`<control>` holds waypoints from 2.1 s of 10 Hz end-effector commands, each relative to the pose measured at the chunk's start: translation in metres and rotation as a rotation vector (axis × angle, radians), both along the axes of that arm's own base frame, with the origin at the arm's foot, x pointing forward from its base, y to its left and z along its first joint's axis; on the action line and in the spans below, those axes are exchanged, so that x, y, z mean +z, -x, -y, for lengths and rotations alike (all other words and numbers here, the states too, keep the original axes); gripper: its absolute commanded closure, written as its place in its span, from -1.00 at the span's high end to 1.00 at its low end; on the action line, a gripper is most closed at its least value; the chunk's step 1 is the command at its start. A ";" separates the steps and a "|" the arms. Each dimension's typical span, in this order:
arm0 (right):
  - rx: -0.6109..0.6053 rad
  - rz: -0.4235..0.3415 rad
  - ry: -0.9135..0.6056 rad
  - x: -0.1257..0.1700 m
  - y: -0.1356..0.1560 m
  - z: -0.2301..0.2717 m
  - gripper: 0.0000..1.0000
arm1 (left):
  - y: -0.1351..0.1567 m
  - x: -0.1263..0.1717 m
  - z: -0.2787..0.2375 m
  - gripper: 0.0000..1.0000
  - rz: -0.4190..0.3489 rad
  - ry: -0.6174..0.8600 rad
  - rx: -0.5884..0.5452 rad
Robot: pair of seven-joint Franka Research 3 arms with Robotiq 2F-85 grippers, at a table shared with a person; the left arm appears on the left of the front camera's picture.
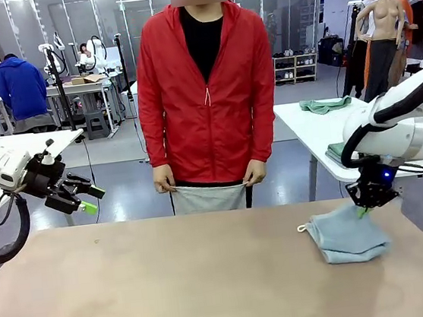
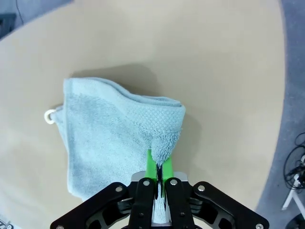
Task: Fold the towels and place them in the basket.
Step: Place the folded Towel with hook on the right side of the table.
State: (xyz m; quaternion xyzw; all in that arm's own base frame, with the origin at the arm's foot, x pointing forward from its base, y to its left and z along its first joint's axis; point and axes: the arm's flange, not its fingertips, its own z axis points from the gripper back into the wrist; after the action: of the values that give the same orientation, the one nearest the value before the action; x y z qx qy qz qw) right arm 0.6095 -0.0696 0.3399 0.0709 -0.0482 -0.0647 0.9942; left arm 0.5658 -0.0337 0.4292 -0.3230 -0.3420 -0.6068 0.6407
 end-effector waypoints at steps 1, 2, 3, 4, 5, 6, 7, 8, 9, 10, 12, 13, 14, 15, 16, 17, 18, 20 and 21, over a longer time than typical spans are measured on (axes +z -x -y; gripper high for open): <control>-0.012 0.008 0.007 0.000 -0.023 0.013 -0.90 | 0.000 0.001 0.001 0.79 0.006 -0.004 0.005; -0.023 0.009 0.003 0.003 -0.026 0.024 -0.90 | 0.000 0.001 0.001 0.79 0.006 -0.004 0.005; -0.041 0.000 0.006 0.005 -0.026 0.035 -0.90 | 0.000 0.001 0.001 0.79 0.006 -0.004 0.005; -0.040 -0.003 0.000 0.006 -0.029 0.042 -0.90 | 0.000 0.001 0.001 0.79 0.006 -0.004 0.005; -0.040 0.012 0.004 0.008 -0.030 0.044 -0.90 | 0.000 0.001 0.001 0.79 0.006 -0.004 0.005; -0.033 0.020 0.008 0.008 -0.031 0.044 -0.90 | 0.000 0.001 0.001 0.79 0.006 -0.004 0.005; -0.032 0.022 0.012 0.008 -0.032 0.045 -0.50 | 0.000 0.001 0.001 0.79 0.006 -0.004 0.005; -0.031 0.028 0.014 0.009 -0.033 0.045 -0.50 | 0.000 0.001 0.001 0.79 0.006 -0.004 0.005; -0.036 0.034 0.016 0.009 -0.034 0.047 -0.10 | 0.000 0.001 0.001 0.79 0.006 -0.004 0.005; -0.041 0.036 0.031 0.009 -0.035 0.047 -0.48 | 0.000 0.001 0.001 0.79 0.006 -0.004 0.005; -0.053 0.026 0.044 0.013 -0.034 0.048 -0.08 | 0.000 0.001 0.001 0.79 0.006 -0.004 0.005; -0.049 0.024 0.049 0.023 -0.028 0.043 0.15 | 0.000 0.001 0.001 0.79 0.006 -0.004 0.005; -0.033 0.031 0.051 0.043 -0.015 0.027 0.32 | 0.000 0.001 0.001 0.79 0.006 -0.004 0.005; -0.006 0.050 0.070 0.074 0.008 0.005 0.55 | 0.000 0.001 0.001 0.79 0.006 -0.004 0.005; 0.012 0.084 0.102 0.118 0.040 -0.021 0.72 | 0.000 0.001 0.001 0.79 0.006 -0.004 0.005; 0.020 0.111 0.125 0.157 0.069 -0.045 0.95 | 0.000 0.001 0.001 0.79 0.006 -0.004 0.005; 0.038 0.143 0.140 0.192 0.097 -0.068 1.00 | 0.000 0.001 0.001 0.79 0.006 -0.004 0.005; 0.066 0.191 0.148 0.246 0.145 -0.104 1.00 | 0.000 0.001 0.001 0.79 0.006 -0.004 0.005; 0.105 0.204 0.118 0.266 0.167 -0.118 1.00 | 0.000 0.001 0.001 0.79 0.006 -0.004 0.005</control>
State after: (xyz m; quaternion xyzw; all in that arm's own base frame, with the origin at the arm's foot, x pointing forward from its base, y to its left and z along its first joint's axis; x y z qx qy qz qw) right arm 0.4505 0.0448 0.6092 0.0132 -0.1491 -0.0038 0.9887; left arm 0.5659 -0.0339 0.4293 -0.3230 -0.3420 -0.6070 0.6405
